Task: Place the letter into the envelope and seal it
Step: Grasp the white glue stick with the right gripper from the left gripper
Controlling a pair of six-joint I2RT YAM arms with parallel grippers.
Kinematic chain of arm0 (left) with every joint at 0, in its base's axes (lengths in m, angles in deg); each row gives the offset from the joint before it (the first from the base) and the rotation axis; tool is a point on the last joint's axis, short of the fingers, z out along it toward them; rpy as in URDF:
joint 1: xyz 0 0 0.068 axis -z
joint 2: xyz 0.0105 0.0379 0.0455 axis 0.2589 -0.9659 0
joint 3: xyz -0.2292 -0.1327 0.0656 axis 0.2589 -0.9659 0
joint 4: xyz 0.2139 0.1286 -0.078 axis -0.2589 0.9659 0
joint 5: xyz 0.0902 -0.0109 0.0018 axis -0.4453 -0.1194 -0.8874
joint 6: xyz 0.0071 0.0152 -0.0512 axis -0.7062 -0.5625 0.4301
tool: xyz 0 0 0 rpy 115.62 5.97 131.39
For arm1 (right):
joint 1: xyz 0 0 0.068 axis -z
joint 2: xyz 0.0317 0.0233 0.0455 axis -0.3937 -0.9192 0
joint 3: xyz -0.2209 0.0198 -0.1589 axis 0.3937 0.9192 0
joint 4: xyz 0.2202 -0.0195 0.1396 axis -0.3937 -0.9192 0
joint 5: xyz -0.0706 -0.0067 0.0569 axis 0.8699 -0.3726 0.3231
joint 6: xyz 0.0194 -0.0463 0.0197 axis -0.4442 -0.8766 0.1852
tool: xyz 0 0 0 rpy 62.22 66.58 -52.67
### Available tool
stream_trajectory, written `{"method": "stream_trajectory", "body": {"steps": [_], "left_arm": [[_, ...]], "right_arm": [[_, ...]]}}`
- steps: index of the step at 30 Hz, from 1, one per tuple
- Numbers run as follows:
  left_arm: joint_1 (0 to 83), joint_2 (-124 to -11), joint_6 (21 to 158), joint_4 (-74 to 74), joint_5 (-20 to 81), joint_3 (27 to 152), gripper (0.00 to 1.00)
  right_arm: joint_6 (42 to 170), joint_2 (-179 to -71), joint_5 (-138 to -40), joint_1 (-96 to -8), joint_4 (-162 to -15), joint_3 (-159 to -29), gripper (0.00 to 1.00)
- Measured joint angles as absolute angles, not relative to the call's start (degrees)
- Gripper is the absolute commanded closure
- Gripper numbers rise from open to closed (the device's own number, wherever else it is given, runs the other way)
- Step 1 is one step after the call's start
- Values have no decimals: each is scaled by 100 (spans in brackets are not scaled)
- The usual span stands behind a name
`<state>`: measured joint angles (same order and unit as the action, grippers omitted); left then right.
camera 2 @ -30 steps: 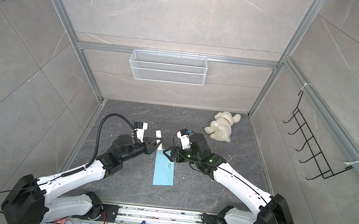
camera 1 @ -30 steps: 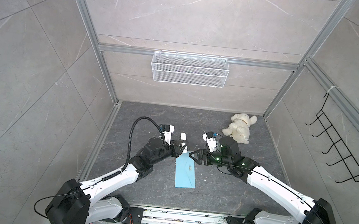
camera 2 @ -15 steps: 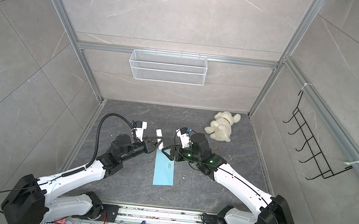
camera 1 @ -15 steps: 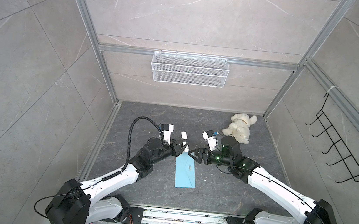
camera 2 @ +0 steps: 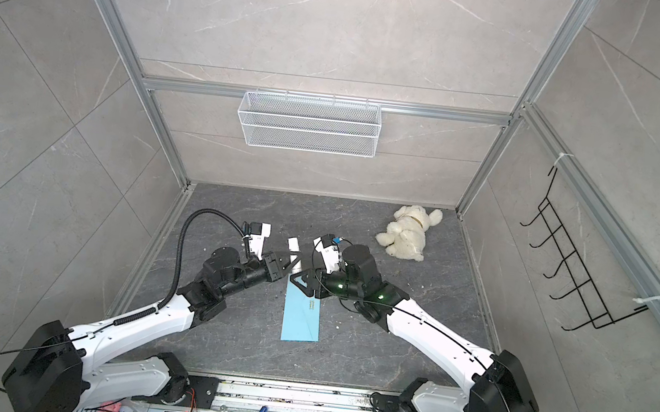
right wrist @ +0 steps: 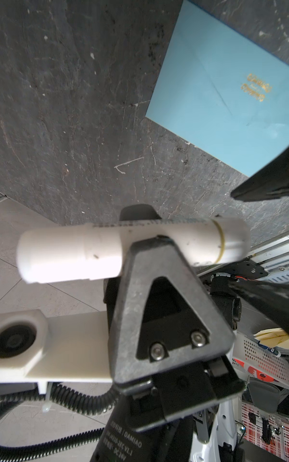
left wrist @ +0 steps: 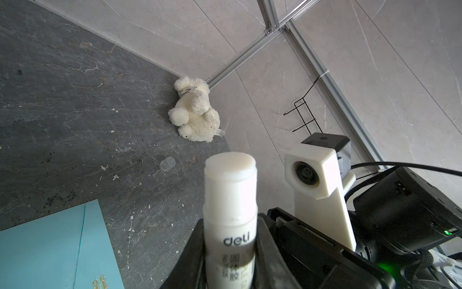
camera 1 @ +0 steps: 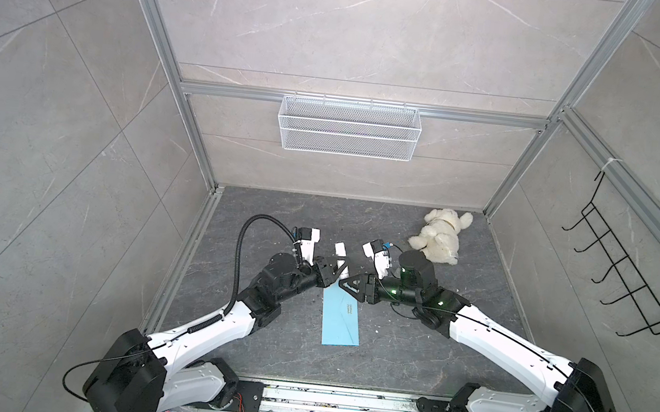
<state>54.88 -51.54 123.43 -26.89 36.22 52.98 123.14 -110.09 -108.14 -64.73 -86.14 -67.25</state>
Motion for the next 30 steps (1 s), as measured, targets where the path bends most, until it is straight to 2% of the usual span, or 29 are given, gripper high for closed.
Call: {"method": "stream_trajectory", "body": {"steps": [16, 30], "left_arm": [[5488, -5126, 12448, -2752, 3648, 5271, 100], [5475, -5126, 12464, -2767, 3613, 5234, 100]], "right_arm": [[12279, -11221, -10723, -6540, -8442, -6851, 73], [12116, -11267, -10618, -6569, -8555, -6917, 87]]}}
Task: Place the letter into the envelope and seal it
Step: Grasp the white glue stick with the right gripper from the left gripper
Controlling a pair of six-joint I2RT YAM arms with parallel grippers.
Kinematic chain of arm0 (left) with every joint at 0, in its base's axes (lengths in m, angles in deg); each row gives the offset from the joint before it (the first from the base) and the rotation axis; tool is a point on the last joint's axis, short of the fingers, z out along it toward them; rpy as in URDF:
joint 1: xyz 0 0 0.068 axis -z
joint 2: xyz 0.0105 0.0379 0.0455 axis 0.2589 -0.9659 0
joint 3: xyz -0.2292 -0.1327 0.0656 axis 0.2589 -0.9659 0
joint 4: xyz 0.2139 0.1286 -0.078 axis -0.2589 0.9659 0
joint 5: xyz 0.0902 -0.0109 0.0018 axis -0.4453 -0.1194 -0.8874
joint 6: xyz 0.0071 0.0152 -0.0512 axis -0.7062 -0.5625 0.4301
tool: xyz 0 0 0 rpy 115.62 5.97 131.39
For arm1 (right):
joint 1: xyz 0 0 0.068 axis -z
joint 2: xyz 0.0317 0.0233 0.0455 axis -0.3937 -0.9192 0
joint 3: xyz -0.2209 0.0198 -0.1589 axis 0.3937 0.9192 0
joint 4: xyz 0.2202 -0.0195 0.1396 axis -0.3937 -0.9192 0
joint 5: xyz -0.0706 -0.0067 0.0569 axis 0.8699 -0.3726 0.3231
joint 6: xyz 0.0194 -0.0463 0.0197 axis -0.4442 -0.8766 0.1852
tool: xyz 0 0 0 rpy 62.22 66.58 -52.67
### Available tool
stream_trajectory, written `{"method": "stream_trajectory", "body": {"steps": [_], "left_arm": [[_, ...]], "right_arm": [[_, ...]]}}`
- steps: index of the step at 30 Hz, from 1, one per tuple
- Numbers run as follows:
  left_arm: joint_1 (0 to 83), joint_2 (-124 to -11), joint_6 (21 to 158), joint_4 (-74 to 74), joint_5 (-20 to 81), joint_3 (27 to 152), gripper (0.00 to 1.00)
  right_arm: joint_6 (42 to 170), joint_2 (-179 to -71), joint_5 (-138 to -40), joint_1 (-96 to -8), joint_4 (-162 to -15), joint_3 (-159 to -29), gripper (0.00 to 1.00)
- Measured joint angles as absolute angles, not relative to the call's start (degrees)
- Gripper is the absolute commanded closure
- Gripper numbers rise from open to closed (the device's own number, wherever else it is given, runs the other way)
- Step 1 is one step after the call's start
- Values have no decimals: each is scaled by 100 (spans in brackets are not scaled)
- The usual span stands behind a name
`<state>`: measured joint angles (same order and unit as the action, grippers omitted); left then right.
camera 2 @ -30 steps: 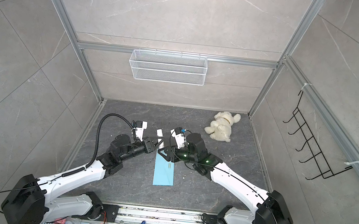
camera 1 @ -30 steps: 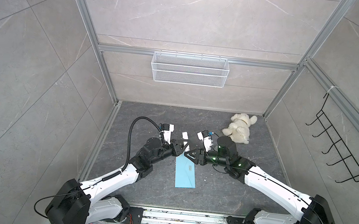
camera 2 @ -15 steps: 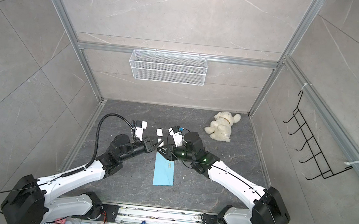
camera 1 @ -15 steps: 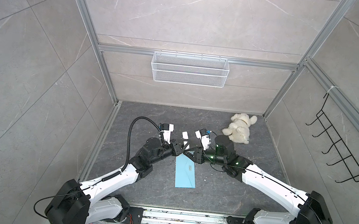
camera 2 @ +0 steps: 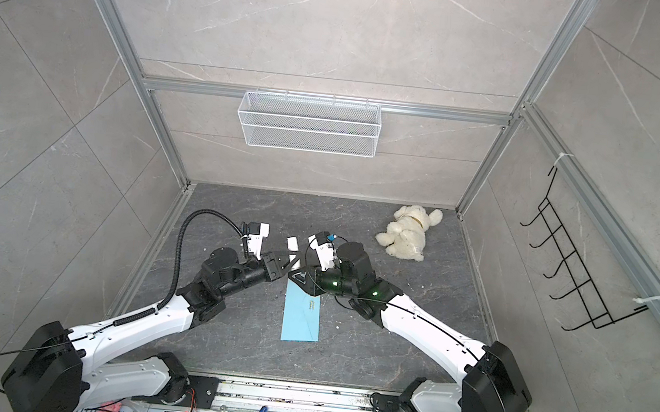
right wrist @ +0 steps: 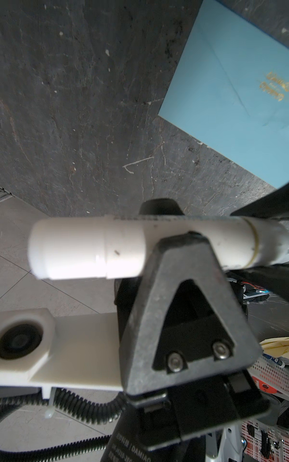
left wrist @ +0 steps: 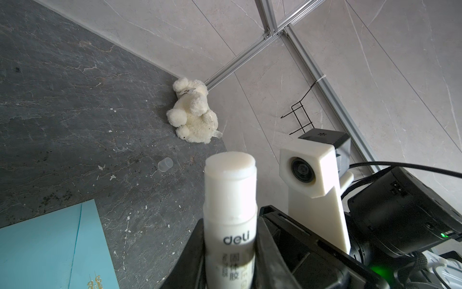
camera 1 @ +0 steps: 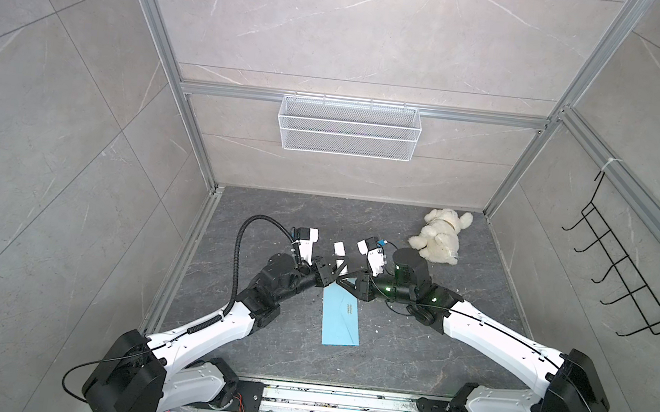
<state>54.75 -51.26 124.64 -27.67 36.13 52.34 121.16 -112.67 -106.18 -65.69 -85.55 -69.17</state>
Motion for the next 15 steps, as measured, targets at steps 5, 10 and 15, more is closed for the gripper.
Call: {"method": "stream_trajectory", "body": {"steps": [5, 10, 15], "left_arm": [[5477, -5126, 12455, -2759, 3572, 5232, 100], [5480, -5126, 12444, -2796, 3519, 5232, 100], [5488, -5132, 12440, -2794, 3460, 5217, 100]], "right_arm": [[11914, -11267, -10180, -6711, -9032, -7155, 90], [11670, -11276, -9300, -7015, -9718, -7533, 95], [11539, -11405, -8340, -7367, -10243, -7876, 97]]}}
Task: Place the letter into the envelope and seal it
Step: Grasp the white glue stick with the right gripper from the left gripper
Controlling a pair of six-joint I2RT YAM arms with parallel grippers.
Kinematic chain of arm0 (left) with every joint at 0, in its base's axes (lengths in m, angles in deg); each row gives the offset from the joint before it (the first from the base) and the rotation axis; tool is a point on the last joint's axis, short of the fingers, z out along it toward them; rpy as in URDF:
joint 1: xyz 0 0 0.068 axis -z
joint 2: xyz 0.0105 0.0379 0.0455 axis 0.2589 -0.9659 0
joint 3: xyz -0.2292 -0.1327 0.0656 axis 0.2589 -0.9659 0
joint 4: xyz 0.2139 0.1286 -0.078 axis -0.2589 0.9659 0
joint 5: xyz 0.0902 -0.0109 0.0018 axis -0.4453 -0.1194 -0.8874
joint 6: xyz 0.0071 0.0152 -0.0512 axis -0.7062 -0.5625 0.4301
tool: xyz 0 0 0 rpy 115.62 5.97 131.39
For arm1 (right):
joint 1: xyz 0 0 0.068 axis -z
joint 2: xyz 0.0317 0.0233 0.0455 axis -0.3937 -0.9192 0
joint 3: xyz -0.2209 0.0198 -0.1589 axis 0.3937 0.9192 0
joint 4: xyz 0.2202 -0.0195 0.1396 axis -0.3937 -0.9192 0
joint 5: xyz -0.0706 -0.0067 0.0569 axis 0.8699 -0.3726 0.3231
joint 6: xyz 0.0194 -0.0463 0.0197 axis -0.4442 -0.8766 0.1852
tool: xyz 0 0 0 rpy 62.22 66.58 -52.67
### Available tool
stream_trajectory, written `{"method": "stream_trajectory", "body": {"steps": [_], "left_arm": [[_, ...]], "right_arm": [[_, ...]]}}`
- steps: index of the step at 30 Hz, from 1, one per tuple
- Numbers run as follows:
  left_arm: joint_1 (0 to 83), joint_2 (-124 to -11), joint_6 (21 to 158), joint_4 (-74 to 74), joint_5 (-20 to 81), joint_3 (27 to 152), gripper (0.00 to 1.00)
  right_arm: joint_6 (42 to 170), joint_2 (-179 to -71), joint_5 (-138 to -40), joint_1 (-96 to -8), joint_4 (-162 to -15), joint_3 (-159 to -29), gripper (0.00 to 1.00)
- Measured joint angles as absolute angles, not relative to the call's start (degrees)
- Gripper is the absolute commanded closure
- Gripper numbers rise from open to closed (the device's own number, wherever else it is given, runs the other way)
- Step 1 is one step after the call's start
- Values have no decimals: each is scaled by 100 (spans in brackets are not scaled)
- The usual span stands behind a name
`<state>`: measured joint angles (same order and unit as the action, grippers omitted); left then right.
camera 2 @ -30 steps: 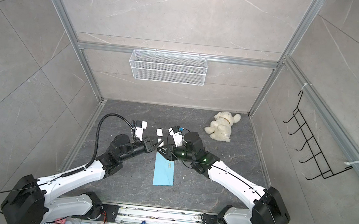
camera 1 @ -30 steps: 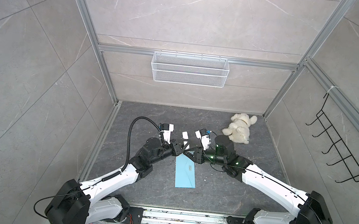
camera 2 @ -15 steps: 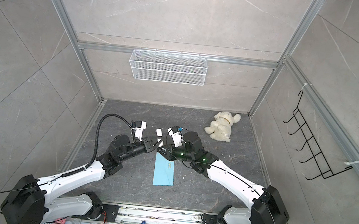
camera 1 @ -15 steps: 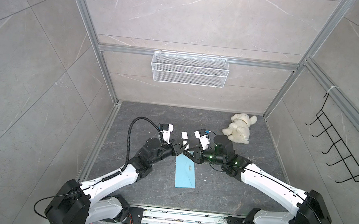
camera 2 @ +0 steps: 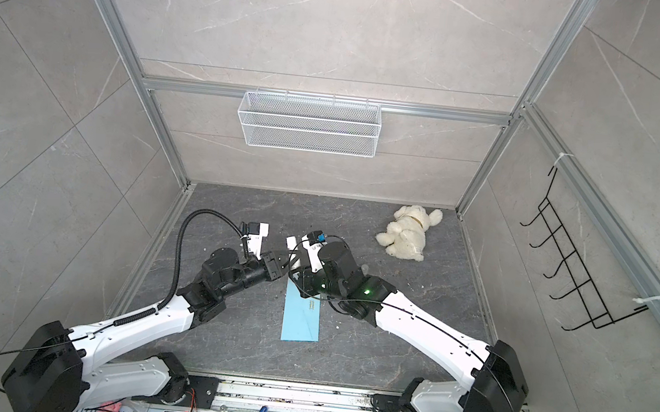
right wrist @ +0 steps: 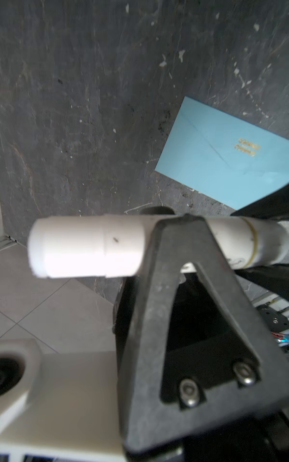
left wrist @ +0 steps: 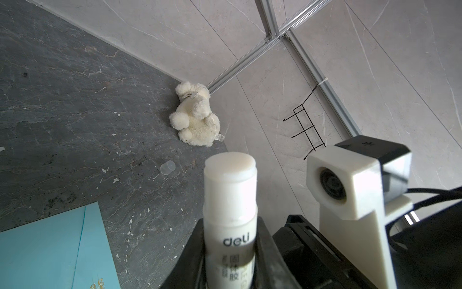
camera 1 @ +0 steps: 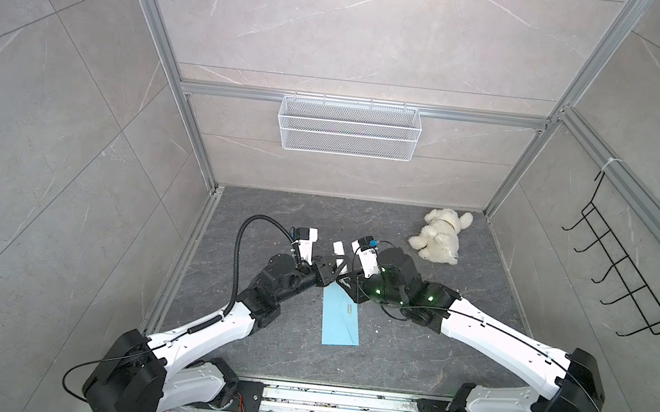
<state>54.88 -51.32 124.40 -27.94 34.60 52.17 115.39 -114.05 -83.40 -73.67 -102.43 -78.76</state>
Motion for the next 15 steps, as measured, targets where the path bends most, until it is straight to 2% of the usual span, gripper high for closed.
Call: {"method": "stream_trajectory", "body": {"steps": [8, 10, 12, 15], "left_arm": [[5488, -5253, 12416, -2833, 3414, 5204, 100], [5488, -5261, 12409, -2850, 3388, 5204, 100], [5488, -5266, 12391, -2857, 3368, 5204, 100], [5488, -5270, 12374, -2861, 3364, 5204, 100]], "right_arm": [[11423, -11565, -7330, -7727, -10647, -8104, 97], [11383, -11602, -7204, -7766, -10700, -8156, 95], [11342, -11619, -7160, -7780, -10691, -8165, 86], [11276, -11619, -7166, -7782, -10654, -8152, 68]]}}
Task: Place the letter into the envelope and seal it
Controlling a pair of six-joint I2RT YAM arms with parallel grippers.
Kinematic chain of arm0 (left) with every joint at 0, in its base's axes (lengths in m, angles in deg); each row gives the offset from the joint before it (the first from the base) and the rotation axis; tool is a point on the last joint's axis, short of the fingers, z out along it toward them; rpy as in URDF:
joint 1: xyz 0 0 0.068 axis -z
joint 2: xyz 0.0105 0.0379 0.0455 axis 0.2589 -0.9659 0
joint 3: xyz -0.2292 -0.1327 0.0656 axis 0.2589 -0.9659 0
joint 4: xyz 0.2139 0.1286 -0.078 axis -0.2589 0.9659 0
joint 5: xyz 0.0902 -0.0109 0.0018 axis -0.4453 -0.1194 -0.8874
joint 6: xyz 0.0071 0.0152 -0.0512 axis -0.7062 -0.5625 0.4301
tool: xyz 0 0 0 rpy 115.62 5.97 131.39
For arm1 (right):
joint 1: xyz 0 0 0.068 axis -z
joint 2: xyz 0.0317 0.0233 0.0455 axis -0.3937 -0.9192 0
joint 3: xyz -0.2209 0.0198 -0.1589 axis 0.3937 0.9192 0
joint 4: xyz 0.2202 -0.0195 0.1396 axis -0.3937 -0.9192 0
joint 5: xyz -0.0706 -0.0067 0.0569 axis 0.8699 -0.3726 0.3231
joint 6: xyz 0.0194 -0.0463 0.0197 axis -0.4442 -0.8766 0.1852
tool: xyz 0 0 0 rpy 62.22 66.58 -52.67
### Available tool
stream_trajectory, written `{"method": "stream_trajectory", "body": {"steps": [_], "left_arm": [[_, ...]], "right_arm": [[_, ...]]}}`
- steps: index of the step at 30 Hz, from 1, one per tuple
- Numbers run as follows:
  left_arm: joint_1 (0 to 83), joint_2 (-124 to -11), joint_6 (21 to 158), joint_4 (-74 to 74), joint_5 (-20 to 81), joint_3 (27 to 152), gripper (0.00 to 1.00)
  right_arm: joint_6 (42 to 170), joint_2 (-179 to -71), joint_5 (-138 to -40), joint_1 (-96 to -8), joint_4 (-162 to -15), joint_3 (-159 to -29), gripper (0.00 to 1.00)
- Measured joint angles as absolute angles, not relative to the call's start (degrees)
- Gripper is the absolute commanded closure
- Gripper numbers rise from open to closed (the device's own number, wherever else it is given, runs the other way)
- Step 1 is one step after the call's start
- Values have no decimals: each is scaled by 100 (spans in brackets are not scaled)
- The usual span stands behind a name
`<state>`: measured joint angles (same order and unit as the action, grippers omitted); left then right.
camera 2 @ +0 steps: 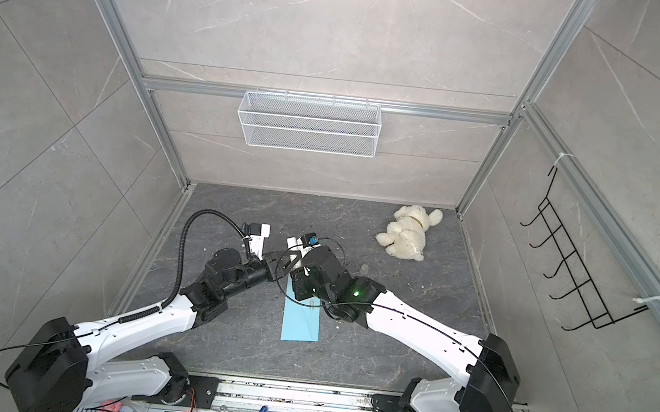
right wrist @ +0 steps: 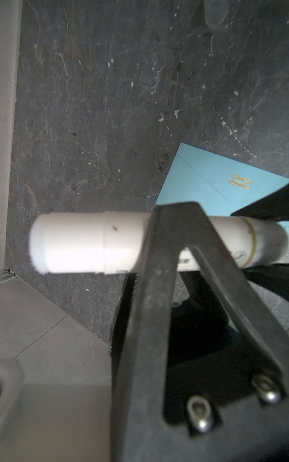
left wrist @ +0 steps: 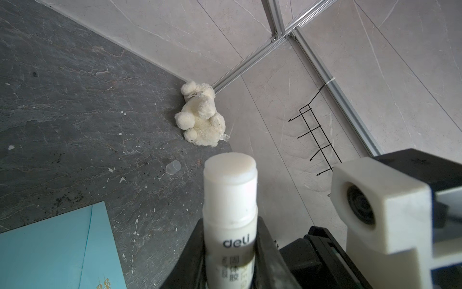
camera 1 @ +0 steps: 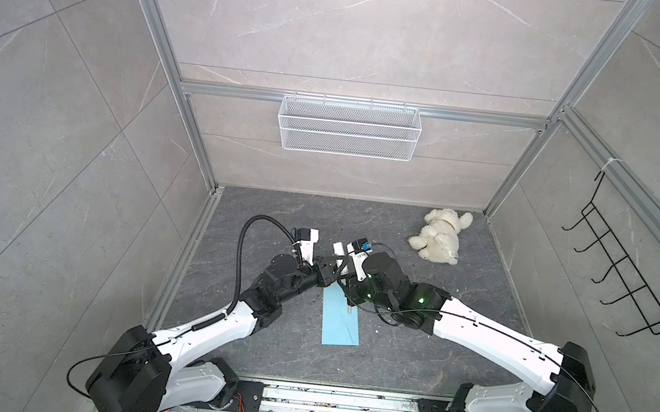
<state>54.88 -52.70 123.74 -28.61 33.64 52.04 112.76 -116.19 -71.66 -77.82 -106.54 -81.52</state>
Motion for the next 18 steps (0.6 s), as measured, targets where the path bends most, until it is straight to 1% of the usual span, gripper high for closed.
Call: {"method": "stream_trajectory", "body": {"steps": [6, 7, 12, 18], "left_arm": [[5486, -5268, 12306, -2656, 3373, 5204, 100], [5482, -5268, 12297, -2641, 3377, 5204, 100], [5464, -5268, 12273, -2569, 3449, 5204, 100], [5436, -5268, 12287, -2584, 3528, 5206, 100]], "right_arm": [[11123, -11427, -7276, -7681, -10284, -7809, 39], [11093, -11348, -7308, -7673, -10227, -7721, 38], [11040, -11119, -7416, -7668, -10081, -7551, 38], [10957, -11114, -7490, -7662, -9924, -7542, 42]]}}
